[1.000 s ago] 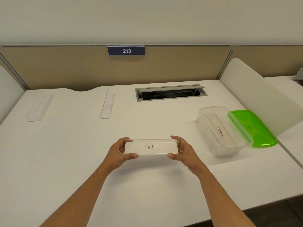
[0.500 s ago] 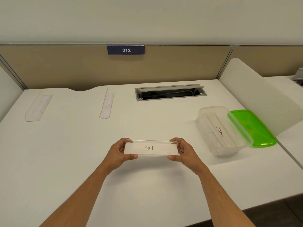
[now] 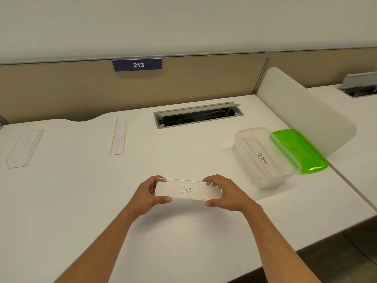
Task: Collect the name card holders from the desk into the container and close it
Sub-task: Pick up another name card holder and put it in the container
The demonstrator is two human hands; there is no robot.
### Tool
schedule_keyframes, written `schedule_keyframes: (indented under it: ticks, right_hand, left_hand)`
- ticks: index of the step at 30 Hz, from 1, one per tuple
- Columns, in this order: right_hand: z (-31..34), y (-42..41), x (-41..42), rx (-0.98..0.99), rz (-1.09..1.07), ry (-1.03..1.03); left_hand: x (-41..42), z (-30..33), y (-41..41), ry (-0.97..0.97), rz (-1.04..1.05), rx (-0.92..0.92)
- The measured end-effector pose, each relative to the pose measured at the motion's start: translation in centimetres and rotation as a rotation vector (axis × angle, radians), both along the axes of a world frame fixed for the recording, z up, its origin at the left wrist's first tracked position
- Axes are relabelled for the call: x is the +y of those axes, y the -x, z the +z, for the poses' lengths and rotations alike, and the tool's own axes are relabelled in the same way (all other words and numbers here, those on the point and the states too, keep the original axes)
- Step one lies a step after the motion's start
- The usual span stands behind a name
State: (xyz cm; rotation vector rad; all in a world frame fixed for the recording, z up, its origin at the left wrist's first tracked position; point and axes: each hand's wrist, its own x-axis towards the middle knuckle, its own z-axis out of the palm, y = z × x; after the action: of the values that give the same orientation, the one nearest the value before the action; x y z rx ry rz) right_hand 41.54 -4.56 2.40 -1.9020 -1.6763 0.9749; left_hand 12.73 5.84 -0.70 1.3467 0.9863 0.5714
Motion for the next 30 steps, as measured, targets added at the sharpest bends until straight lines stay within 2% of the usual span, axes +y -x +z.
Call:
schedule_keyframes:
  ticks: [8, 14, 20, 23, 30]
  right_hand:
    - [0.3, -1.6, -1.8, -0.053, -0.126, -0.053]
    - [0.5, -3.0, -3.1, -0.051, -0.225, -0.133]
    - [1.1, -4.1, -3.6, -0.007, -0.403, -0.26]
    - [1.5, -4.8, -3.5, -0.022, -0.515, -0.358]
    - [2.6, -7.3, -2.9, -0.219, -0.818, -0.512]
  left_hand:
    - [0.5, -0.4, -3.1, -0.067, -0.08, 0.001]
    - [0.5, -1.2, -5.5, -0.204, -0.128, 0.099]
    - [0.2, -4.1, -7.3, -0.335, -0.076, 0.4]
    - [-0.1, -5.4, -7.9, -0.473, -0.168, 0.527]
    - [-1.2, -7.3, -7.5, -0.801, -0.264, 0.791]
